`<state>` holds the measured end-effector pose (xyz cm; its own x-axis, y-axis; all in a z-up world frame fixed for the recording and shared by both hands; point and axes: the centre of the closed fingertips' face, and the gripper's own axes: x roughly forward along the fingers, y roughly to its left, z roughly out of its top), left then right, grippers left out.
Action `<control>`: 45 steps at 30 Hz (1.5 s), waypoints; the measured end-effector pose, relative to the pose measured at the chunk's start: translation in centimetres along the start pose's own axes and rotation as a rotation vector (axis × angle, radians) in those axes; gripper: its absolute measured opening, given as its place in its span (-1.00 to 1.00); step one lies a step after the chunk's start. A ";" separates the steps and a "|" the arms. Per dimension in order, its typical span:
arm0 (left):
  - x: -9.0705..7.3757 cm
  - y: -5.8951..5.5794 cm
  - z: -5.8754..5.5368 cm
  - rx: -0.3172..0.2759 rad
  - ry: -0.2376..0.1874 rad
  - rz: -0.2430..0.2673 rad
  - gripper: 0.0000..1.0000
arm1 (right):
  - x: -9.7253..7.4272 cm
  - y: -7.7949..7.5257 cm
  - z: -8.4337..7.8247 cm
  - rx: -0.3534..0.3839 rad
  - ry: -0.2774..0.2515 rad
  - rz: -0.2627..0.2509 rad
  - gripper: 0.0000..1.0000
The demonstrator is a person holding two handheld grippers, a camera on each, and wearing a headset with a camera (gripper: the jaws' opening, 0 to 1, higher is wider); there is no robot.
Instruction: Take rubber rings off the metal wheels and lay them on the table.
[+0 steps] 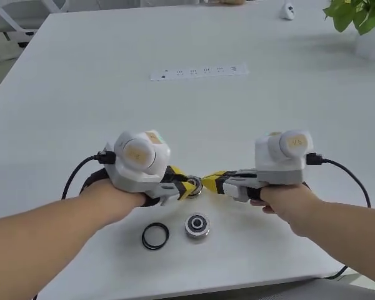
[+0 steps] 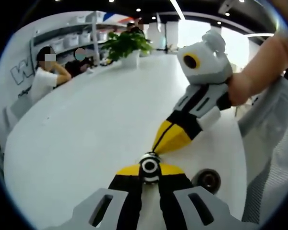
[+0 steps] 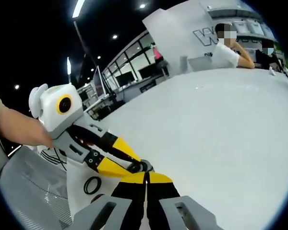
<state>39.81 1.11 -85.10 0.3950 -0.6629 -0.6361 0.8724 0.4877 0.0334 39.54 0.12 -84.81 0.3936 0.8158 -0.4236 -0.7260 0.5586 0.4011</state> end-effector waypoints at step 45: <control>-0.1 -0.3 0.1 0.009 0.006 0.008 -0.74 | -0.2 1.5 -0.1 0.020 0.002 0.076 -1.00</control>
<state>39.56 0.96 -84.95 0.4003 -0.6552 -0.6406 0.8715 0.4883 0.0452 38.33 0.79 -84.18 0.3369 0.8558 -0.3925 -0.7421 0.4980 0.4487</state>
